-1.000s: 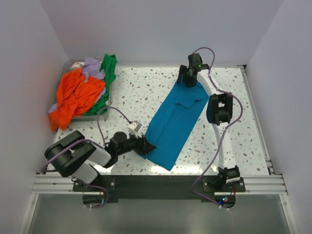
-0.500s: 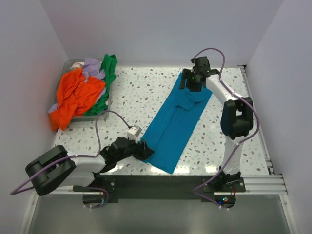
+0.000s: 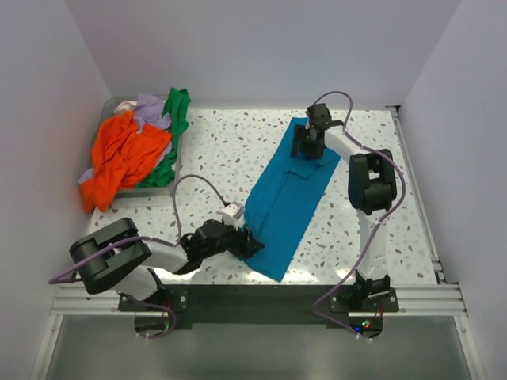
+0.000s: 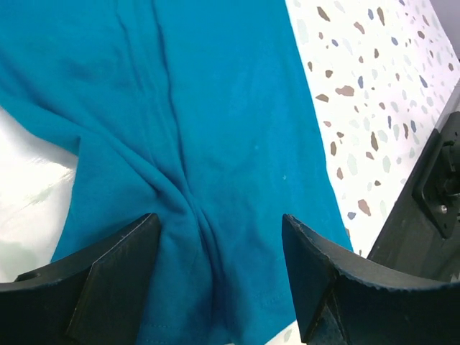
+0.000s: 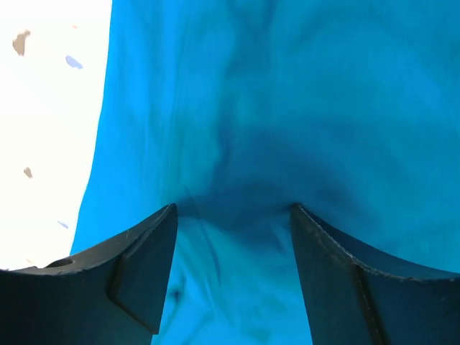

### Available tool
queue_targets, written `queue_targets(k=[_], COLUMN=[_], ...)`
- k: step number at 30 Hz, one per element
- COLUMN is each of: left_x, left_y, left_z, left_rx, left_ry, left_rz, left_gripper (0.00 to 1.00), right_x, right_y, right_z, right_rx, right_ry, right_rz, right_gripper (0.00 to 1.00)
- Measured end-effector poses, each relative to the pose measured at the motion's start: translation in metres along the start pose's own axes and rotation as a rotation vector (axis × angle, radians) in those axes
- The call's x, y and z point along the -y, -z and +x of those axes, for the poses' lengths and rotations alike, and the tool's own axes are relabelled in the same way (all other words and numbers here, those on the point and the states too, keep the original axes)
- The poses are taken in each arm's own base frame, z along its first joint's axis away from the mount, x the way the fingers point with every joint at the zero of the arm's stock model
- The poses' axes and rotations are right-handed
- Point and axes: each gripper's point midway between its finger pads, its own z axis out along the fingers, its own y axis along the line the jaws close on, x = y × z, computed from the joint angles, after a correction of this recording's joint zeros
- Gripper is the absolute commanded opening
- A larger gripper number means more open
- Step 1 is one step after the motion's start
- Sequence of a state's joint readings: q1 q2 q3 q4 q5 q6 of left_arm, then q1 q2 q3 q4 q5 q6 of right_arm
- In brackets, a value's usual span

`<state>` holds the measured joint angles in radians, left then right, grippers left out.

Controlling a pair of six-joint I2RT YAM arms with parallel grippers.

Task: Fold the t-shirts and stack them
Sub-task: Fold the tshirt

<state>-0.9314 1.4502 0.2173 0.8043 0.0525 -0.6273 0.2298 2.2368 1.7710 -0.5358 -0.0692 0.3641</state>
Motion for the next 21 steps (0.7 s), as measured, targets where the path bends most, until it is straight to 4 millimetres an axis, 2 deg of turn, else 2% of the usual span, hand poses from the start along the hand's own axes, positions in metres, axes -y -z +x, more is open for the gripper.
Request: queue_targets(k=[5, 11, 17, 21], left_x=[0.016, 0.024, 0.034, 0.043], left_y=[-0.015, -0.018, -0.022, -0.023], left_z=[0.001, 0.006, 0.010, 0.014], left_rx=[-0.031, -0.062, -0.073, -0.084], left_ry=[-0.011, -0.023, -0.028, -0.035], left_rz=[0.026, 0.036, 0.080, 0.117], left_gripper=[0.74, 0.74, 0.74, 0.74], right_x=[-0.008, -0.016, -0.030, -0.043], right_y=[-0.018, -0.030, -0.040, -0.042], right_z=[-0.024, -0.045, -0.056, -0.056], right_rx=[0.034, 0.064, 0.076, 0.075], right_ry=[-0.001, 0.004, 0.019, 0.041], right_rz=[-0.012, -0.030, -0.053, -0.074], right_gripper=[0.66, 0.66, 0.66, 0.66])
